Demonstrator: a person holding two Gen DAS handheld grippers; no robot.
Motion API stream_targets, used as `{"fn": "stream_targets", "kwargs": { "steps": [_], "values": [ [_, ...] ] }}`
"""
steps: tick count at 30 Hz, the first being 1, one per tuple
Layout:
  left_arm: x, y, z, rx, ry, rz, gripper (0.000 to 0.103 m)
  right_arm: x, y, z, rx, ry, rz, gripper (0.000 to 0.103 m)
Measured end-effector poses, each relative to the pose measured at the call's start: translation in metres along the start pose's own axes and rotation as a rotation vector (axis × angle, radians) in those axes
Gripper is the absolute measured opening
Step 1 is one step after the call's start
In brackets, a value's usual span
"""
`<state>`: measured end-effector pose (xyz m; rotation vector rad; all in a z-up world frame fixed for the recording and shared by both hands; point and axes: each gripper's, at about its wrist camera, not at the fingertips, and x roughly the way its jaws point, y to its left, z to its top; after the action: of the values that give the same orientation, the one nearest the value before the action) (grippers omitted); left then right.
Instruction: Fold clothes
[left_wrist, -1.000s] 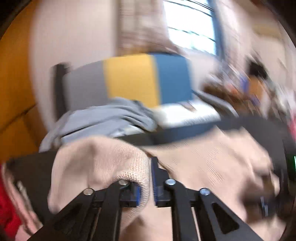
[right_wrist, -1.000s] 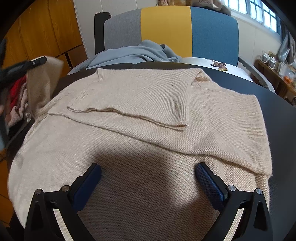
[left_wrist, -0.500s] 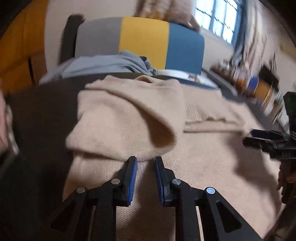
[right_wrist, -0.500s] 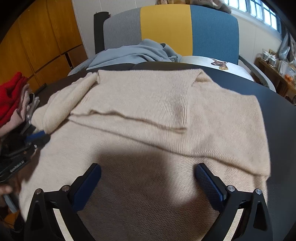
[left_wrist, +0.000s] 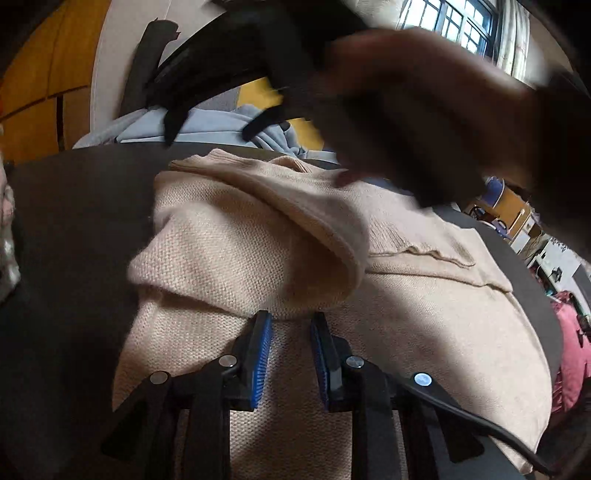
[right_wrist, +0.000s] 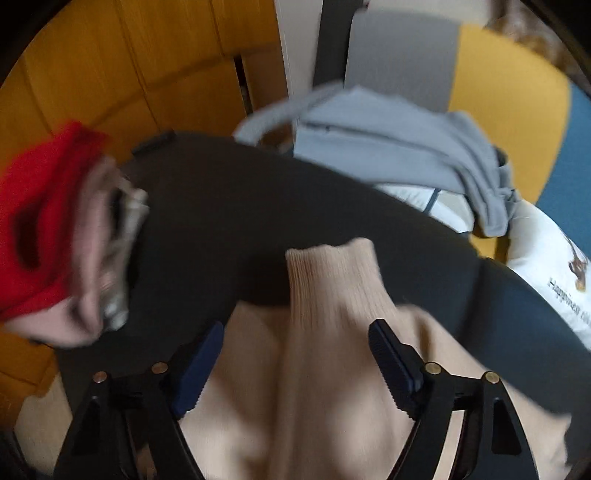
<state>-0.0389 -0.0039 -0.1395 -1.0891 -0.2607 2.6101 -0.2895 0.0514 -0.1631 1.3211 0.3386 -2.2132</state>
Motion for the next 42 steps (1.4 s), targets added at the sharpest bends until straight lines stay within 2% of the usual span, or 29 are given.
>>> {"fn": "stream_targets", "kwargs": {
  "steps": [2,5,7,9,11,13,18,24,29,32,34,36,39,42],
  "values": [
    [0.000,0.003,0.000,-0.016,-0.001,-0.019,0.021,0.032,0.008,0.018,-0.018,0.064,-0.037,0.084],
    [0.000,0.007,0.000,-0.039,-0.003,-0.043,0.021,0.063,0.009,0.028,-0.023,0.108,-0.087,0.084],
    [0.000,0.008,0.000,-0.047,-0.004,-0.051,0.021,0.076,0.007,0.027,-0.028,0.132,-0.103,0.083],
    [-0.001,0.010,-0.001,-0.060,-0.007,-0.062,0.021,0.074,0.005,0.023,-0.036,0.120,-0.106,0.082],
    [-0.001,0.011,0.000,-0.068,-0.007,-0.069,0.021,0.070,0.002,0.021,-0.035,0.108,-0.107,0.068],
    [-0.001,0.010,0.000,-0.071,-0.007,-0.070,0.021,0.062,-0.006,0.024,-0.009,0.097,-0.093,0.012],
    [0.001,0.011,0.002,-0.074,-0.005,-0.073,0.021,0.003,-0.037,0.024,0.096,-0.041,-0.038,0.013],
    [-0.005,0.015,0.003,-0.102,-0.002,-0.105,0.024,-0.111,-0.086,-0.007,0.216,-0.283,0.000,0.013],
    [-0.031,0.026,0.004,-0.143,-0.016,-0.154,0.026,-0.206,-0.122,-0.079,0.332,-0.452,0.001,0.013],
    [-0.047,0.040,-0.002,-0.193,-0.007,-0.173,0.028,-0.231,-0.147,-0.143,0.422,-0.499,-0.001,0.013],
    [-0.052,0.049,-0.005,-0.215,0.017,-0.161,0.029,-0.235,-0.155,-0.200,0.488,-0.501,-0.022,0.013],
    [-0.052,0.057,-0.006,-0.254,0.032,-0.166,0.030,-0.229,-0.164,-0.251,0.568,-0.481,-0.003,0.013],
    [-0.045,0.067,-0.004,-0.319,0.048,-0.186,0.031,-0.208,-0.178,-0.306,0.674,-0.434,0.015,0.013],
    [-0.037,0.071,0.000,-0.372,0.052,-0.190,0.032,-0.189,-0.190,-0.348,0.774,-0.409,0.058,0.019]
  ]
}}
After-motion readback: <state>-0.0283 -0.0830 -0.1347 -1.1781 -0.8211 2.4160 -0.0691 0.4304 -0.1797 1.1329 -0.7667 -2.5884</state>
